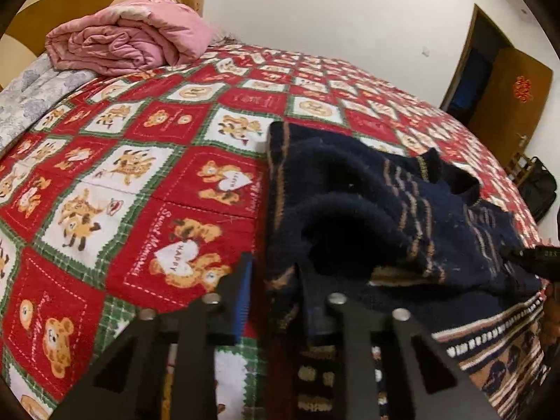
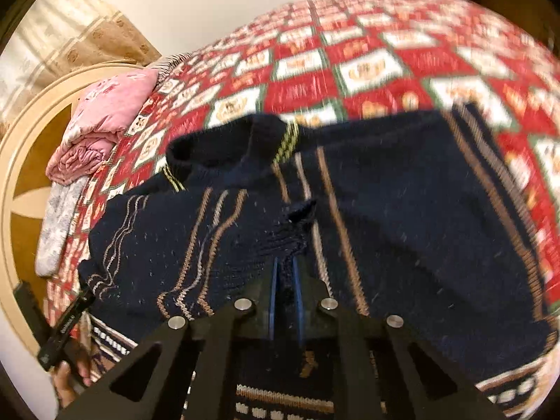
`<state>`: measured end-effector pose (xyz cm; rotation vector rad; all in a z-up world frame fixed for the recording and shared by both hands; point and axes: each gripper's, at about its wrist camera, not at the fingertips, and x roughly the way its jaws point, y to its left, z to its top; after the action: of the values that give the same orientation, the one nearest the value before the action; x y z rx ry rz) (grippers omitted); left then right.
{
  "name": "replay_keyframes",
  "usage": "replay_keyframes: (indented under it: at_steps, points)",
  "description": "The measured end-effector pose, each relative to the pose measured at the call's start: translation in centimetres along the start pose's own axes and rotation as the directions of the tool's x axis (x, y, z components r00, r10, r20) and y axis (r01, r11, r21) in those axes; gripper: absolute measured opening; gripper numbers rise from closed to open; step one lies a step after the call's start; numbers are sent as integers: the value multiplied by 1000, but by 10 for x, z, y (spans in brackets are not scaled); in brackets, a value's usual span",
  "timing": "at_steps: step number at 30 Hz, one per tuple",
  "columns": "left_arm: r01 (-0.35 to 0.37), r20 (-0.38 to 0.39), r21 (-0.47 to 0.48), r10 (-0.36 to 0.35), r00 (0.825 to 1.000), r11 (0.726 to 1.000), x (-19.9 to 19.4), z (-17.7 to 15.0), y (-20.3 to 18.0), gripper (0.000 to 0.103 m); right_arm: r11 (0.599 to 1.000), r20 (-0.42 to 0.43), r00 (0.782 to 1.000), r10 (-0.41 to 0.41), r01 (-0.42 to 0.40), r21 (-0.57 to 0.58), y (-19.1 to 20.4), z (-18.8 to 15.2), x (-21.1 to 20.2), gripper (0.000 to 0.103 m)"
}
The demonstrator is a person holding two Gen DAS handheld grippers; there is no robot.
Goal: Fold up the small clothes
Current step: 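Lift the held sleeve with the left tool and fold it across the body, then pinch and straighten the folded sleeves with the right tool, then release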
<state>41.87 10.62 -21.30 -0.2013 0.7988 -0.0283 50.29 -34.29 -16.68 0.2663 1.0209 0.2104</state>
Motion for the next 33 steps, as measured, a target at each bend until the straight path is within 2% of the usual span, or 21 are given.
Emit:
replay_keyframes:
  at_steps: [4, 6, 7, 9, 12, 14, 15, 18, 20, 22, 24, 26, 30, 32, 33]
  points:
    - [40, 15, 31, -40, 999, 999, -4, -1, -5, 24, 998, 100, 994, -44, 48, -36, -3, 9, -31, 7]
    - [69, 22, 50, -70, 997, 996, -7, -2, -8, 24, 996, 117, 990, -74, 78, -35, -7, 13, -38, 7]
    - [85, 11, 64, -86, 996, 994, -6, -3, -10, 24, 996, 111, 990, -84, 87, -25, -13, 15, -38, 7]
    - [70, -7, 90, -70, 998, 993, -4, -5, -15, 24, 993, 68, 991, -114, 116, -23, -24, 13, -30, 7]
    - [60, -18, 130, -59, 998, 990, -4, -7, -22, 24, 983, -19, 985, -172, 170, -75, -33, 2, -8, 8]
    - [69, -17, 144, -67, 998, 987, -7, -9, -23, 24, 975, 24, 979, -204, 205, -80, -35, -4, -10, 8]
    - [70, -15, 145, -68, 998, 987, -10, -11, -22, 24, 974, 36, 977, -212, 214, -72, -36, -5, -15, 13]
    - [104, 62, 116, -111, 992, 988, -37, -14, -12, 25, 973, 62, 973, -221, 224, -47, -37, -3, -26, 19]
    - [99, 133, 119, -115, 984, 988, -55, -13, -11, 29, 969, 97, 968, -229, 237, -73, -30, -2, -33, 27]
    - [63, 173, 153, -90, 981, 986, -65, -8, -17, 42, 966, 126, 966, -225, 238, -102, -18, -3, -37, 30]
    - [39, 180, 170, -70, 981, 985, -61, 6, -25, 53, 970, 133, 972, -192, 208, -126, -4, -6, -38, 30]
    - [26, 162, 160, -53, 985, 987, -46, 23, -31, 57, 972, 123, 982, -144, 164, -168, 12, -11, -35, 31]
    - [51, 6, 140, -53, 999, 989, -5, 41, -44, 57, 955, 82, 994, -70, 90, -281, 45, -24, -23, 39]
    - [54, -70, 199, -41, 997, 979, 8, 32, -55, 57, 936, 45, 996, -73, 84, -343, 57, -32, -13, 39]
    - [20, -93, 240, 2, 996, 970, 11, 24, -60, 57, 930, 36, 996, -81, 88, -357, 58, -35, -9, 39]
